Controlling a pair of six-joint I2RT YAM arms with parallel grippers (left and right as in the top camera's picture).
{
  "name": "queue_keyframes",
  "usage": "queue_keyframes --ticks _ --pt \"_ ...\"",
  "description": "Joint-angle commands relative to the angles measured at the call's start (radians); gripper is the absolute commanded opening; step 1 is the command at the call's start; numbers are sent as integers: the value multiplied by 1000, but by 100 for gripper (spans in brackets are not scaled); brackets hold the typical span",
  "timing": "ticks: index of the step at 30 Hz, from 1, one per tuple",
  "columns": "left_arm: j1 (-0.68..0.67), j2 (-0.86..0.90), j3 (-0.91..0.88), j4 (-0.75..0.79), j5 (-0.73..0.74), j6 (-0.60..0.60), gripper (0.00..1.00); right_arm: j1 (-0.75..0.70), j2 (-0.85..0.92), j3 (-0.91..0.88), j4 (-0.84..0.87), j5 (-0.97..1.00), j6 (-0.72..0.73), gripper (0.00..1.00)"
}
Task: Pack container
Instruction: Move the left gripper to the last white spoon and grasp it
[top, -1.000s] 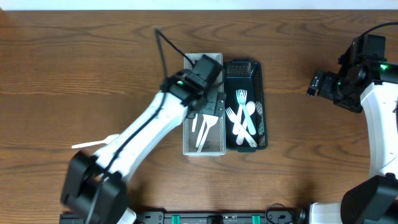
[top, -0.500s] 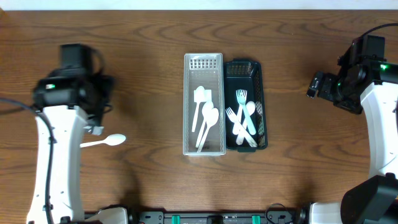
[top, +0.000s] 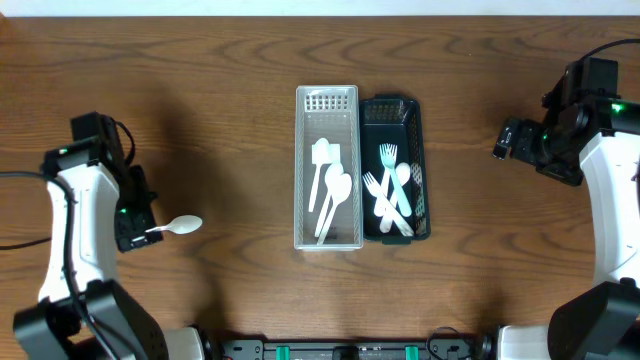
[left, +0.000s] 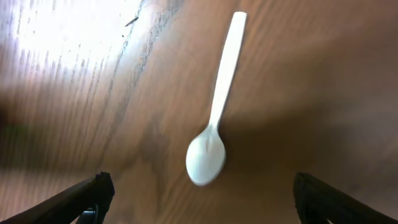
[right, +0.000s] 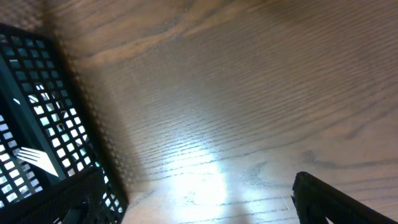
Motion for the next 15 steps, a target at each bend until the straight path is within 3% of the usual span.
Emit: queue_keyframes --ticks 1,15 --pt "4 29 -60 35 -17 -31 95 -2 8 -2 -8 -1 -14 99" --pt "5 116 -204 231 -92 -31 95 -2 8 -2 -44 0 -25 99"
